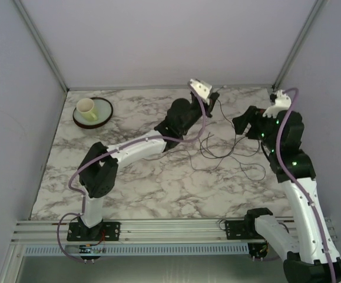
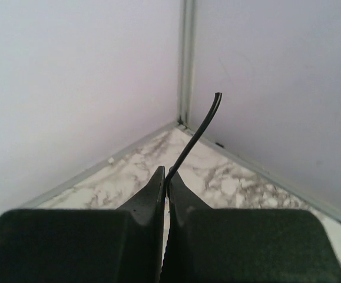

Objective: Zip-tie the wires
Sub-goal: Pick up the cable at the center of the board.

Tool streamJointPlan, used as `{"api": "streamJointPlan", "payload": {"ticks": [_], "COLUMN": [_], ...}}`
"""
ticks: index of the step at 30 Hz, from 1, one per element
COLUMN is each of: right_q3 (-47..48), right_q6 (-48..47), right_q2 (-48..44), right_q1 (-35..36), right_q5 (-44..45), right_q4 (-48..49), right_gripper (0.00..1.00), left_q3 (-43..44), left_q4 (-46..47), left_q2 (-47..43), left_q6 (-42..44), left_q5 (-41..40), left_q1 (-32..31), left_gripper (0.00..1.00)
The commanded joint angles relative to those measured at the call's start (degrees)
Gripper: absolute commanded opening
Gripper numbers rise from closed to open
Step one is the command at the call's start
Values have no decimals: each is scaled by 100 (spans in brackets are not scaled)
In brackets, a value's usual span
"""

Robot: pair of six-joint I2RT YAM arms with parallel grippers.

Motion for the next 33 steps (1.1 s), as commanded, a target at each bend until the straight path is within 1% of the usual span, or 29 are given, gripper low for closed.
{"api": "streamJointPlan", "payload": {"ticks": [1, 3, 6, 7, 9, 13, 17, 22, 26, 29, 31, 33], "right_q3": [-887, -1220, -1704, -1872, -2253, -2517, -2330, -2171, -2042, -1990, -1873, -1526], "right_q6": [-193, -316, -586, -655, -808, -1104, -1285, -1247, -1018, -791, -759, -789], "right_q2": [-134, -122, -116, -111, -61, 344, 988, 1590, 2088, 2459, 2730, 2993], "right_q1": [-25, -26, -31, -31, -28, -19, 18, 116, 161, 209, 236, 248], "right_q5": [551, 493, 434, 412, 320, 42, -68, -230, -153, -121, 3, 139], "right_q4": [890, 1164, 1812, 2086, 2691, 3547, 3873, 4419, 4788, 5290, 5408, 5364], "right_gripper": [70, 72, 86, 93, 98, 99, 99, 98, 90, 80, 68, 50], "left_q3": [1063, 1509, 2151, 2301, 2464, 2606, 2671, 2923, 3124, 3303, 3427, 3500], "left_q4": [-1497, -1883, -2407, -2516, -2625, -2742, -2782, -2864, -2914, -2998, -3103, -3189], "left_q2": [-421, -412, -343, -331, -321, -324, -336, -294, -261, -246, -247, -292], "left_q6": [-372, -456, -584, -625, -678, -789, -890, -992, -1063, -1112, -1114, -1064], "left_q5": [-423, -354, -140, -54, 124, 272, 322, 401, 470, 560, 589, 560], "left_q1": [64, 93, 121, 123, 118, 116, 117, 117, 119, 120, 117, 123], "left_gripper": [0, 0, 0, 0, 0, 0, 0, 0, 0, 0, 0, 0]}}
